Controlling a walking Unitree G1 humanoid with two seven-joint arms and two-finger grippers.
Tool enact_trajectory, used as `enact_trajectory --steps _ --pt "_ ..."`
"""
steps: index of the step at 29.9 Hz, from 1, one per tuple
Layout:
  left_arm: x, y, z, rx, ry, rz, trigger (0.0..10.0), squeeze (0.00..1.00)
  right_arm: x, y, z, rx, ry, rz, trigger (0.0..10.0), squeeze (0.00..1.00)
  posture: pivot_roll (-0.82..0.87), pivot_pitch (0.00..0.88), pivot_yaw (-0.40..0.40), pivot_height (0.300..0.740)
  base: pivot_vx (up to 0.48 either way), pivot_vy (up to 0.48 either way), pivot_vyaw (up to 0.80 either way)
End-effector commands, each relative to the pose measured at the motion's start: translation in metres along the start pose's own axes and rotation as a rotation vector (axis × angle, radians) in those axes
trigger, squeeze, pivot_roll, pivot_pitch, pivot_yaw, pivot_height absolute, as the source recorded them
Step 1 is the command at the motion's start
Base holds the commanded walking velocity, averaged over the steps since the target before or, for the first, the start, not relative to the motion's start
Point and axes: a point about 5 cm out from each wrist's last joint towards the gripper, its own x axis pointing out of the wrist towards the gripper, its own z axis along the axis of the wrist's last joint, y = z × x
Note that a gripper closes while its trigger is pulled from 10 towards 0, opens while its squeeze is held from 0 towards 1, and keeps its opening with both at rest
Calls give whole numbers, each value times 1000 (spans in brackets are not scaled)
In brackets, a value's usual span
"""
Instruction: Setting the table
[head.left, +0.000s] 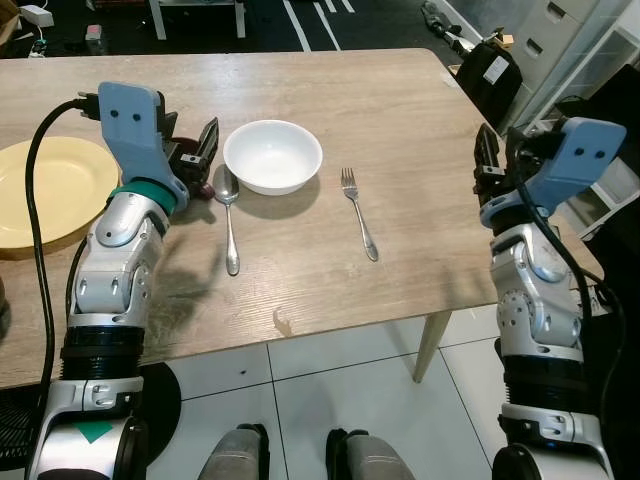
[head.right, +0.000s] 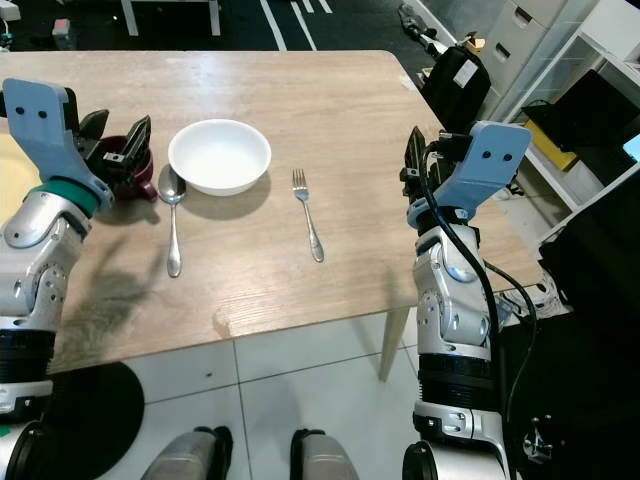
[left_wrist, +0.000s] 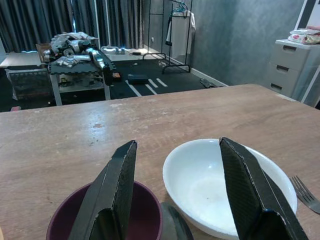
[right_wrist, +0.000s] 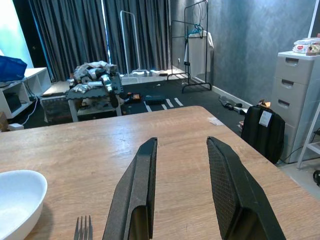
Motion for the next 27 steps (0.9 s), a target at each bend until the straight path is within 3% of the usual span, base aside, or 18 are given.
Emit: enact_trajectory --steps 1,23,27 --pt "0 -4 -5 3 11 -3 10000 0 -3 -3 -5 1 14 -16 10000 0 41 0 -17 740 0 0 0" --pt "-1 -6 -10 -5 28 15 10000 0 -5 3 -11 5 24 -12 10000 0 44 0 -6 740 0 0 0" --pt "-2 -6 -11 -2 30 11 10000 0 -5 3 -12 7 26 -15 10000 0 44 0 -8 740 -314 0 0"
